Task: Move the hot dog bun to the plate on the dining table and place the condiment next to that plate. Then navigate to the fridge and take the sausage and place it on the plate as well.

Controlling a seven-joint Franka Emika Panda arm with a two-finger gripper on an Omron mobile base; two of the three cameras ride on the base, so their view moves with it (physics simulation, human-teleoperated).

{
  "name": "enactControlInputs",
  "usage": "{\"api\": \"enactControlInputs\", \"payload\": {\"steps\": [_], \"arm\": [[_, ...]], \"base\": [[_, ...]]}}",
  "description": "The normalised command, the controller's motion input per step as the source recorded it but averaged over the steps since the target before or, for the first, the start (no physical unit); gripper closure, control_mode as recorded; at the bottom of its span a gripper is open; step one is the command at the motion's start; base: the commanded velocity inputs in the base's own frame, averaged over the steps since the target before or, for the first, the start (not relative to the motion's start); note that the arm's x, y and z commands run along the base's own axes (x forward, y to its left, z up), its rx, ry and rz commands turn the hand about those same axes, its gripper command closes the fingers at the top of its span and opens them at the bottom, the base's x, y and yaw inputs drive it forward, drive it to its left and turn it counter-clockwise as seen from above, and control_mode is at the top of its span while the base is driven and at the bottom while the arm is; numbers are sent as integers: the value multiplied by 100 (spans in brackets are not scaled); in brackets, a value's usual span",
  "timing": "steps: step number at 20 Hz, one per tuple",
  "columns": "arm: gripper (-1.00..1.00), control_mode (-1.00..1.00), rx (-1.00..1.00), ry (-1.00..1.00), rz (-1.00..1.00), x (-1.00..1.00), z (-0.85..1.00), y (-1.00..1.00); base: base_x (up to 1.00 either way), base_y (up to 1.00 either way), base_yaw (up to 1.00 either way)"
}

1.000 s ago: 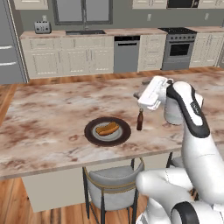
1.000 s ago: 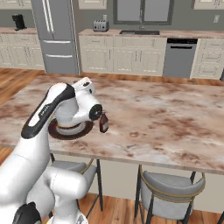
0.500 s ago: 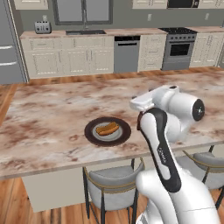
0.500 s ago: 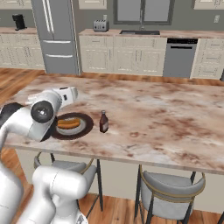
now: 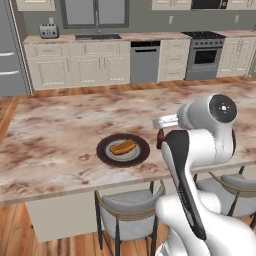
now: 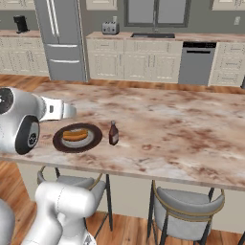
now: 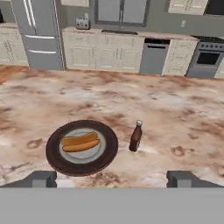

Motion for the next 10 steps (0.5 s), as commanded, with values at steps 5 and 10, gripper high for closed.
{"api": "enactControlInputs", "payload": {"steps": [5, 10], "arm": [[-100, -100, -1, 31, -14, -71, -16, -48], [-100, -100, -1, 15, -6, -72, -39, -34]], "base": [[0, 0, 0], [0, 0, 0]]}}
